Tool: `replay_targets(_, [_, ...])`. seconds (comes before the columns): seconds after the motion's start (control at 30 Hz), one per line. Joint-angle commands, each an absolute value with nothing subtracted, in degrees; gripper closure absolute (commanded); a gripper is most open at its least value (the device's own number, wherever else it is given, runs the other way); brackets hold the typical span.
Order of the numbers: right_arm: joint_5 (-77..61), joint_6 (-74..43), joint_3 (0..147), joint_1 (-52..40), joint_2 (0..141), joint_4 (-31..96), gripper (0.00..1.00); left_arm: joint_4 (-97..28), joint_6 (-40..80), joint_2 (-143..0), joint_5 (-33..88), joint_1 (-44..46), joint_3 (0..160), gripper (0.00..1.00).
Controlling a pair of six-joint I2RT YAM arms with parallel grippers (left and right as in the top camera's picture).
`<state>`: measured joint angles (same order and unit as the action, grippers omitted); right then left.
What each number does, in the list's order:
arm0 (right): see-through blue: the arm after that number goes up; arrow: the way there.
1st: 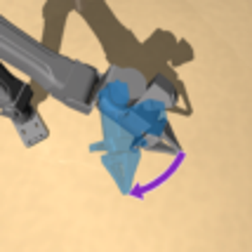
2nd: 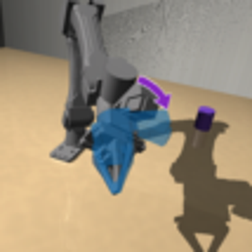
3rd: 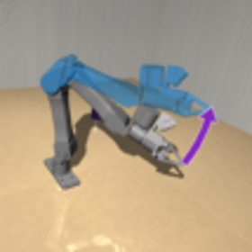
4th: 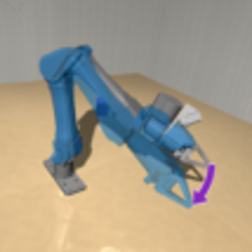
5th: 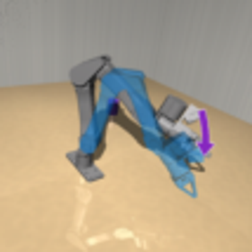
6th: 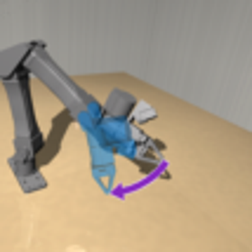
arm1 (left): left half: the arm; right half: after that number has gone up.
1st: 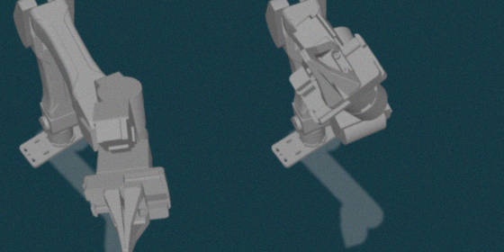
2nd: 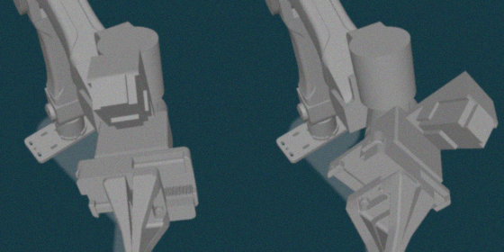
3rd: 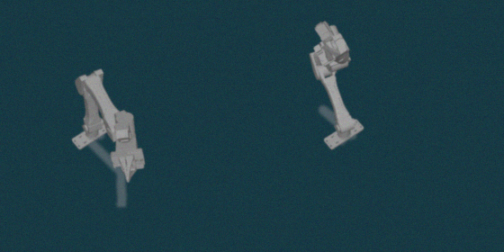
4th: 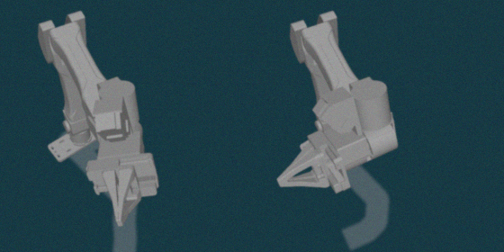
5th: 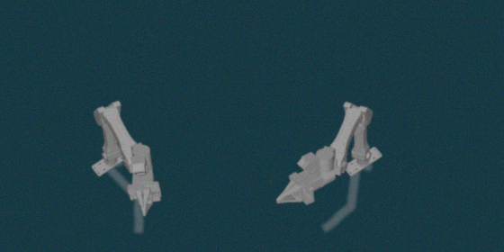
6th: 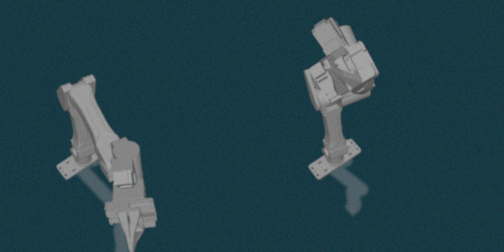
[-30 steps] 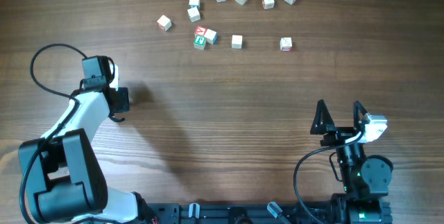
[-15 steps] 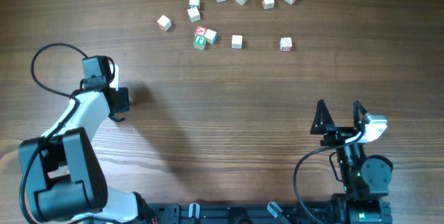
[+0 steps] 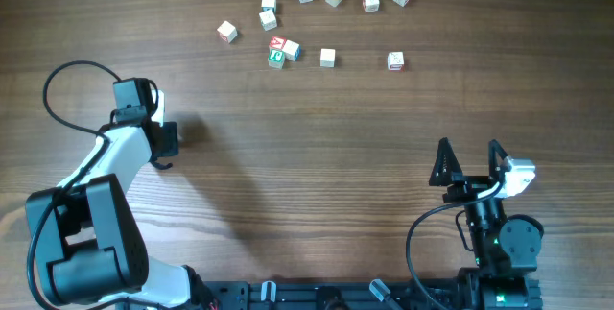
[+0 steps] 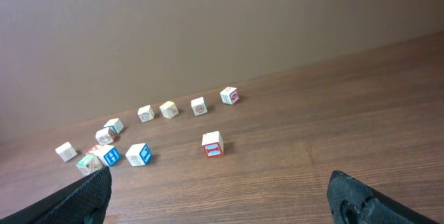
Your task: Form a horizontal line
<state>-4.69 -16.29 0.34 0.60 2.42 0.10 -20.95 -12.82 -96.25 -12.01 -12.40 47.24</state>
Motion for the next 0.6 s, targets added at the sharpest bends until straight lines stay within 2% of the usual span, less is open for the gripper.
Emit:
replay_targets(0.0, [-3.9,-16.7,0.4,0.8,2.4,0.0,0.0,-21.4,-13.3,-97.3,-11.0,-12.8,46.9,0.53])
replay_targets(0.57, [-3.9,-16.7,0.4,0.8,2.4,0.0,0.0,-26.9,-13.1,-97.3,-7.3,-12.8,46.9,0.52])
